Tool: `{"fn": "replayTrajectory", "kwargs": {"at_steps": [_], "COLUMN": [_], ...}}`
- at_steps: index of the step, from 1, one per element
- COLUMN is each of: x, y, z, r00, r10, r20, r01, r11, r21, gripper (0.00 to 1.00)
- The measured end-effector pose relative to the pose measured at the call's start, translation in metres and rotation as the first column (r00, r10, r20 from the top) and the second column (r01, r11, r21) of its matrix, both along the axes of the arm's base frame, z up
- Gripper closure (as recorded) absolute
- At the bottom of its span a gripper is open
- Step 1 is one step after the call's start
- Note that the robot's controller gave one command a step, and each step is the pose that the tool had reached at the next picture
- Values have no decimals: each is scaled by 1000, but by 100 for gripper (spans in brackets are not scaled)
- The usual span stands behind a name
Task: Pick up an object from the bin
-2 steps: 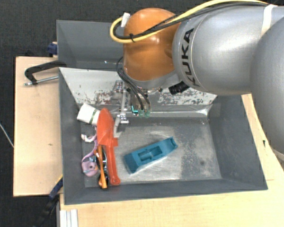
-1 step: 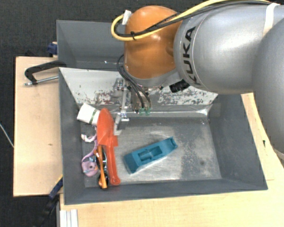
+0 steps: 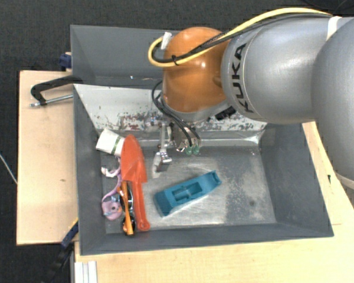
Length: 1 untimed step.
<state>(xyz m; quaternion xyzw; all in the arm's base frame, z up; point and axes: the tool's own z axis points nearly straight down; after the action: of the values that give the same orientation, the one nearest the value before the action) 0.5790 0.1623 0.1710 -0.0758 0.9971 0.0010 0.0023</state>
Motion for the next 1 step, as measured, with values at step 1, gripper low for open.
{"fn": "replayTrajectory", "kwargs": {"at_steps": [1], "x": [-46], "y": [-58], "z": [-12], "r00": [946], "r10": [325], "r20": [-2], "r01": [-325], "r11": [946], "r21": [-2], "gripper": [0]}}
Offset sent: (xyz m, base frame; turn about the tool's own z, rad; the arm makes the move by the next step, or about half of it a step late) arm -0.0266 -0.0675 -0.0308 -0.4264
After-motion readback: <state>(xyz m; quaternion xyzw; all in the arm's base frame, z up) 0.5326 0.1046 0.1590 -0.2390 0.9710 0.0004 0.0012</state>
